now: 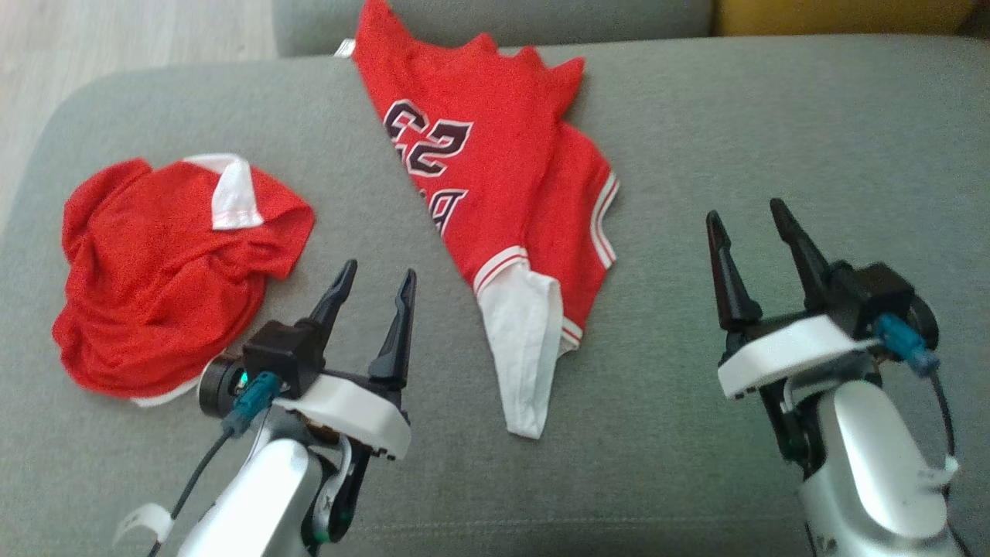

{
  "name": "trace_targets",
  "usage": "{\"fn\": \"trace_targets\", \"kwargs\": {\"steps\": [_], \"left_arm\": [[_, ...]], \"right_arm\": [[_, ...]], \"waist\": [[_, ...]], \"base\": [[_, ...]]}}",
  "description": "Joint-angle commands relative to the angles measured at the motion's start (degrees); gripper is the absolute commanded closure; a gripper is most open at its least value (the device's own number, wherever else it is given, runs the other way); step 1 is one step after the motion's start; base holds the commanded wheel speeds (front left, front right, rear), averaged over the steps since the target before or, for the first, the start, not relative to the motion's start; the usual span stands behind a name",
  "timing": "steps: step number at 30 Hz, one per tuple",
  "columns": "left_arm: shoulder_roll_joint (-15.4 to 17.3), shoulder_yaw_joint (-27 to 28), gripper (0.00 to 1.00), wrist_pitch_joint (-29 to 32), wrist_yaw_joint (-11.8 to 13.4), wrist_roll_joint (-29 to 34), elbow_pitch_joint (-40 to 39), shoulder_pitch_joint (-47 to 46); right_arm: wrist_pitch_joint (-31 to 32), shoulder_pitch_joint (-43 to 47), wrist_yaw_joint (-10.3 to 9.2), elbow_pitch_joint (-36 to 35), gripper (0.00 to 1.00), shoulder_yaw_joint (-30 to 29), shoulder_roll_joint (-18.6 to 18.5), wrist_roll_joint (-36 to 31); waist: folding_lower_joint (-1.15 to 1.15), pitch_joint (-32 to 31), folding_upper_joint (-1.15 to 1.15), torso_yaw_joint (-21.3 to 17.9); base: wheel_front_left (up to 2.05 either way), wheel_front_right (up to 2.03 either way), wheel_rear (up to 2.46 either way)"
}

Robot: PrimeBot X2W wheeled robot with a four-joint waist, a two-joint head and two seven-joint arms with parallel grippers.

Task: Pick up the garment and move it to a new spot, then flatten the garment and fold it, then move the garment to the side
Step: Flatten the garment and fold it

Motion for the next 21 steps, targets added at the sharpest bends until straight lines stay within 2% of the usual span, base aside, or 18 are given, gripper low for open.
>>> {"fn": "trace_targets", "kwargs": {"steps": [1,5,9,15,21], "left_arm": [[-0.16,3.41,0.00,-0.67,0.34,0.77,-2.92,-1.46],[-2.22,5.58,0.00,-0.68,-1.54,3.46,-5.13,-0.59],[-4.88,7.12,0.00,-0.69,-4.06,5.23,-5.50,-1.14],[-8.34,9.03,0.00,-0.69,-7.24,7.07,-5.51,-3.03],[-9.77,9.30,0.00,-0.69,-9.59,7.98,-5.57,-5.61]], "right_arm": [[0.82,-3.60,-0.04,-2.22,0.00,1.06,0.19,-0.70],[4.28,-9.47,-0.04,-1.27,0.00,0.45,-0.56,-0.52],[9.29,-17.63,-0.04,3.19,0.00,-0.39,-2.73,2.02],[16.66,-29.82,-0.04,15.37,0.00,-3.71,-5.57,7.06],[21.75,-40.11,-0.04,26.92,0.00,-6.24,-7.71,10.49]], "waist": [[0.00,2.15,0.00,2.04],[0.00,5.66,0.00,5.28],[0.00,9.46,0.00,8.87],[0.00,14.67,0.00,14.35],[0.00,18.84,0.00,18.54]], "base": [[0.00,0.00,0.00],[0.00,0.00,0.00],[0.00,0.00,0.00],[0.00,0.00,0.00],[0.00,0.00,0.00]]}}
